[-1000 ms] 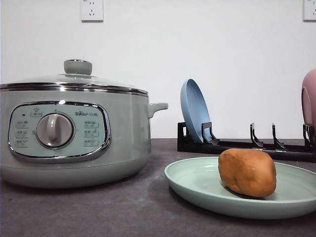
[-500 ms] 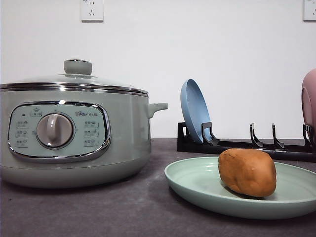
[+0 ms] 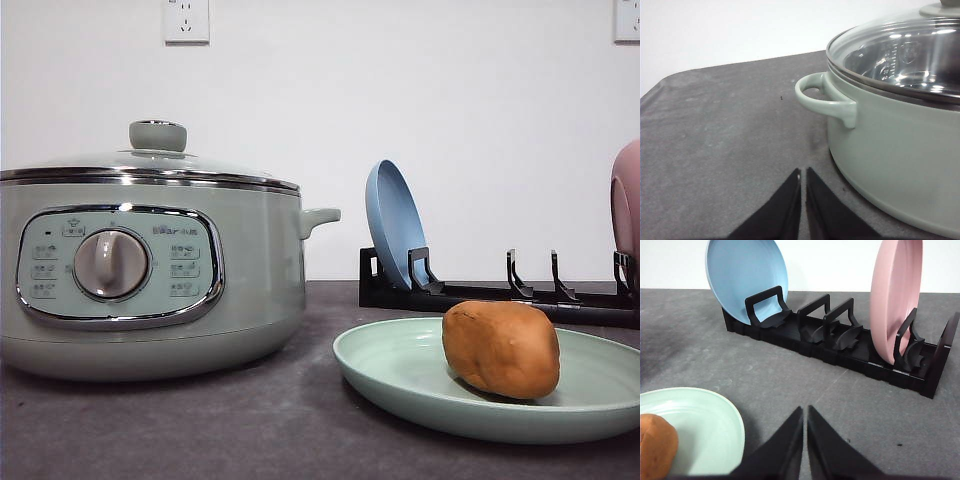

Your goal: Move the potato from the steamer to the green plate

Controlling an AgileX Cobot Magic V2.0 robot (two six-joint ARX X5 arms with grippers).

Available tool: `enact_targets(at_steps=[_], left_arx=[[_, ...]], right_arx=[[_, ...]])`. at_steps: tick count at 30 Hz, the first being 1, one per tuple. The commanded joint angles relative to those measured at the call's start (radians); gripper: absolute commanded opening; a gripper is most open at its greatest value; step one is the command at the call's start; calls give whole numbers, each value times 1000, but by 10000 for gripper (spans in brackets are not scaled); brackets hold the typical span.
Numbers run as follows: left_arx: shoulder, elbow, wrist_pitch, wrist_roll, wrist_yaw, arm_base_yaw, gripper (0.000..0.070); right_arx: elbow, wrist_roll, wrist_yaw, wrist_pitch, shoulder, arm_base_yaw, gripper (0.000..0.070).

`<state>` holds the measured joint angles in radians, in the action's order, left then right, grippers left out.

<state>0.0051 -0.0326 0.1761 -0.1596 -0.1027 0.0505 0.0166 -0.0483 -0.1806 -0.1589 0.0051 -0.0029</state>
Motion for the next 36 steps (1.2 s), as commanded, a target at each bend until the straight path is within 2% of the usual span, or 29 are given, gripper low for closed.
enact_targets(at_steps=[1, 36], left_arx=[[-2, 21, 8, -4, 1, 2, 10], [-2, 21, 7, -4, 1, 2, 10]], right_arx=[[-5, 4, -2, 2, -2, 0, 0], [-5, 4, -2, 2, -2, 0, 0]])
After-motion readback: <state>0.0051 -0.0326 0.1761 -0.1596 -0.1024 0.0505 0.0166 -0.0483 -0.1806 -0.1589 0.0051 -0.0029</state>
